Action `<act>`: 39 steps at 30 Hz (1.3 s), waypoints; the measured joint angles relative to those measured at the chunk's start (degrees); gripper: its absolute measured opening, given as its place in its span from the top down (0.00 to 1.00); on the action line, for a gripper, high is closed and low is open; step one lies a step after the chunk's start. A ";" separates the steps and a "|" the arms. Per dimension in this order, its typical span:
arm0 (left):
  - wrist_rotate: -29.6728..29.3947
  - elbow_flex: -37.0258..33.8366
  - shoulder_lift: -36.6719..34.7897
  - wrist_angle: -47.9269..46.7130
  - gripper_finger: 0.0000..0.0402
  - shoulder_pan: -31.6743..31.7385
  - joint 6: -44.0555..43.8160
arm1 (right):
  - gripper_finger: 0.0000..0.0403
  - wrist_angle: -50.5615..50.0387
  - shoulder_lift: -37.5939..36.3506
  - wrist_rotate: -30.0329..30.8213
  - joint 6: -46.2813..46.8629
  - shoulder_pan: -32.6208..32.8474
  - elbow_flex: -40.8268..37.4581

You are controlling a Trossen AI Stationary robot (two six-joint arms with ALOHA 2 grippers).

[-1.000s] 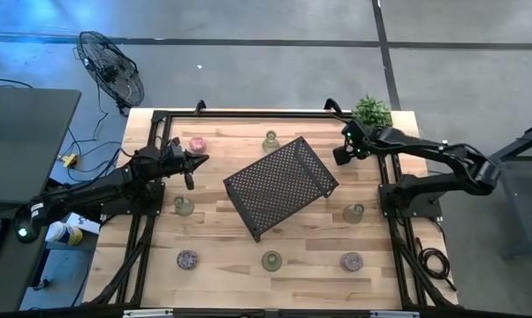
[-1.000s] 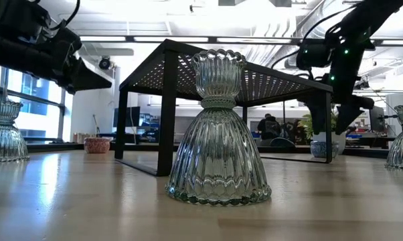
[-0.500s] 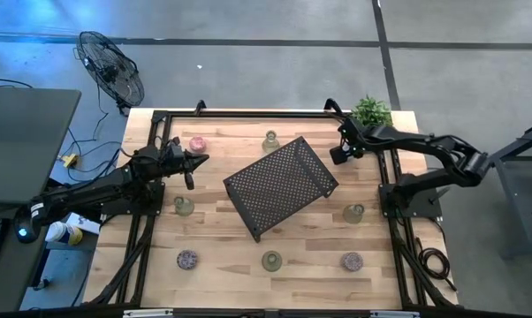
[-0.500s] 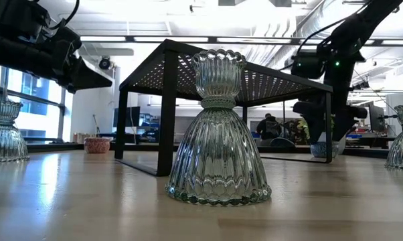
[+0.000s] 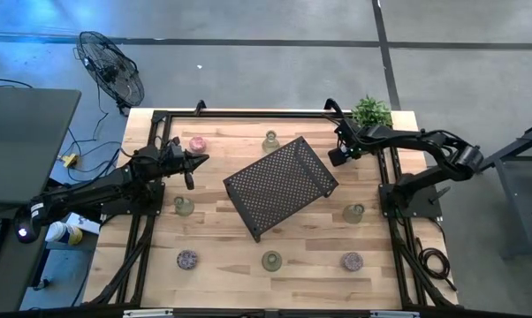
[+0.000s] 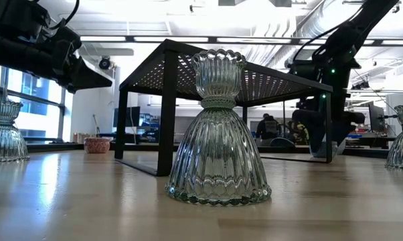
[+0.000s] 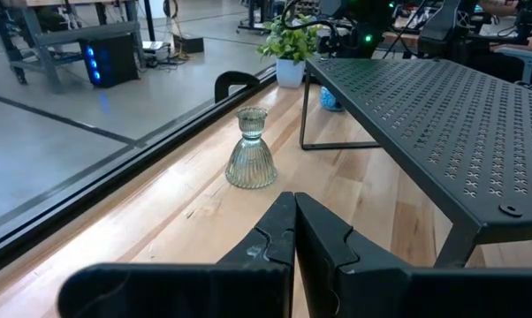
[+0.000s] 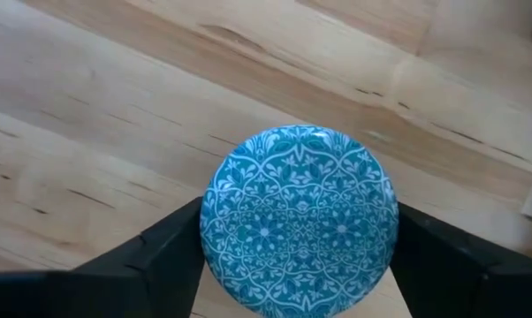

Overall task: Pick & Place candle stick holders
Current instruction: Put the blue scented candle on the shelf

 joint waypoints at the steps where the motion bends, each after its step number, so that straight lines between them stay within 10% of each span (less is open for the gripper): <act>1: 0.00 0.00 0.00 0.02 1.00 0.01 0.00 | 0.29 -0.05 -0.16 -0.06 0.00 0.00 0.00; 16: -0.04 0.00 0.00 0.95 1.00 0.00 -0.07 | 0.30 -32.36 -11.95 -1.01 -1.47 1.58 20.32; 24: -0.07 0.00 0.00 2.05 1.00 0.00 -0.17 | 0.30 -41.98 -12.06 -2.35 5.72 18.45 35.84; 39: -0.03 0.02 0.00 4.59 1.00 0.02 -1.41 | 0.30 -38.38 1.07 0.95 16.42 43.63 37.20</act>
